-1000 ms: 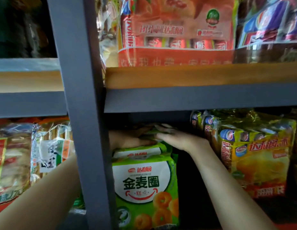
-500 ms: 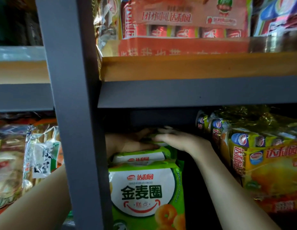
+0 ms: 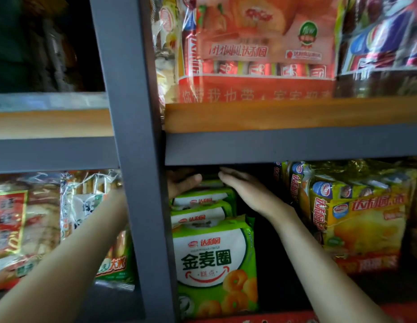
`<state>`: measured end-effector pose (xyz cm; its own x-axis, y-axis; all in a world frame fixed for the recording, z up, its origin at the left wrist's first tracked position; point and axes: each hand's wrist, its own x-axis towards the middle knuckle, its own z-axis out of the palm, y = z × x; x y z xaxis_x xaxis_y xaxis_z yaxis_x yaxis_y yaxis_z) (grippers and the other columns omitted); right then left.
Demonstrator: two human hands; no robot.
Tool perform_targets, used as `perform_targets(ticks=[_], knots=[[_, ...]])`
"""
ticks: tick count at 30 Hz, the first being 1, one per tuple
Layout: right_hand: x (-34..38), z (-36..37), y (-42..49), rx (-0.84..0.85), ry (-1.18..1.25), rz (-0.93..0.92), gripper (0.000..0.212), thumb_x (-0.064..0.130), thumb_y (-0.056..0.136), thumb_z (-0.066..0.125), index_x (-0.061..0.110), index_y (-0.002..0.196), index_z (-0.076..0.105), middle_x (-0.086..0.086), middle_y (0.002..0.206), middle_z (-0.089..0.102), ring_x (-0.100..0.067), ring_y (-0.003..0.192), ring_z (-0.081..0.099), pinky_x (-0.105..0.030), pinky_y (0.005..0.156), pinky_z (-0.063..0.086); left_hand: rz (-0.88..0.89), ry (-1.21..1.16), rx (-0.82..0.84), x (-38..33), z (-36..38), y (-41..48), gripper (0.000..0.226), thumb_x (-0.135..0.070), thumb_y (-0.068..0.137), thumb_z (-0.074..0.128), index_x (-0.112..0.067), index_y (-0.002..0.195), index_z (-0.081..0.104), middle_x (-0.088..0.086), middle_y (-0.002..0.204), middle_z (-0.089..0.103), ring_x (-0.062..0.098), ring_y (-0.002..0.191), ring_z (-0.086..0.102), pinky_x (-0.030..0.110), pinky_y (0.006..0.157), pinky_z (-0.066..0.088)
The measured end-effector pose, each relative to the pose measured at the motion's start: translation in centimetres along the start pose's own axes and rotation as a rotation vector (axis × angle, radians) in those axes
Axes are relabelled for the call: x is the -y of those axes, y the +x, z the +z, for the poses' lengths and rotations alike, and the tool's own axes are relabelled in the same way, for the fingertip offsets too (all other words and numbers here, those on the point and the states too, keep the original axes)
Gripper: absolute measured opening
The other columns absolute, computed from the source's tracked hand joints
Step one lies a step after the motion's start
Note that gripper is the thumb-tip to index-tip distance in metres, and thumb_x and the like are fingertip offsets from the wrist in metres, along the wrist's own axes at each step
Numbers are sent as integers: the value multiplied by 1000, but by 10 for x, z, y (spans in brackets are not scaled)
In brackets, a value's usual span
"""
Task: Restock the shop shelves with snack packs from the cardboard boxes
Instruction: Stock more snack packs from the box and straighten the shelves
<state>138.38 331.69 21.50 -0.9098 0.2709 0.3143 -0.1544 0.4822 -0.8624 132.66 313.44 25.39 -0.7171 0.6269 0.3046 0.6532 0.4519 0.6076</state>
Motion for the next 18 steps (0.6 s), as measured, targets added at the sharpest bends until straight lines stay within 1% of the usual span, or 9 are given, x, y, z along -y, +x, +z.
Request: perform_targets(ticks=[2,4,6,7,8,10,12,14,18], knots=[[0,0,-20,8,104,15,72,63,72,60,31,136,53,13,140,51,-6,132,44,-36,115,29,44,-10,-46,7,-15,-14,20,-40,93,50,-33,109,60,-36,107,53,-12,103,49,-8,79,26],[7,3,-45,35,134,-30,73,64,73,58,31,137,51,15,145,45,-3,136,37,-36,117,25,73,-19,-70,22,-31,-33,7,-28,94,56,-31,96,62,-34,91,58,-18,85,54,-7,73,32],[13,7,-68,-5,173,-50,63,56,85,59,26,139,49,11,148,41,-3,137,34,-31,117,25,35,37,-88,35,-38,-50,14,-10,94,56,-17,98,67,-2,99,70,10,95,64,20,86,48],[17,9,-78,-40,187,-56,57,47,88,57,23,139,49,10,148,40,-2,137,33,-24,115,26,42,39,-134,34,-40,-62,17,-4,93,54,-15,97,67,11,103,69,25,97,64,33,83,50],[21,12,-88,-74,179,-66,50,38,90,54,23,138,49,11,147,39,-1,137,32,-15,111,27,81,-4,-207,35,-38,-73,21,-2,92,51,-17,97,65,15,105,67,31,96,62,38,77,49],[27,19,-106,-140,98,-73,43,26,95,53,27,137,47,17,143,36,4,135,27,-2,102,24,155,-52,-403,32,-31,-98,29,0,88,47,-12,111,60,12,110,63,33,98,59,33,75,42],[27,26,-121,-197,-18,-73,42,24,96,53,33,137,46,19,143,33,7,134,24,-6,104,20,165,-83,-620,21,-17,-128,37,6,86,46,-3,121,54,10,113,57,31,106,54,23,83,35],[25,32,-134,-285,-107,-84,43,21,96,55,32,137,46,14,147,34,2,136,26,-17,111,22,248,-80,-784,6,1,-152,36,1,87,45,5,123,48,20,119,51,33,115,46,25,96,32],[8,25,-156,-563,-195,-98,44,11,94,57,21,136,49,4,139,44,-8,132,39,-35,112,34,495,74,-790,-17,39,-178,46,-8,85,55,-6,129,43,21,138,31,37,129,31,41,110,25]])
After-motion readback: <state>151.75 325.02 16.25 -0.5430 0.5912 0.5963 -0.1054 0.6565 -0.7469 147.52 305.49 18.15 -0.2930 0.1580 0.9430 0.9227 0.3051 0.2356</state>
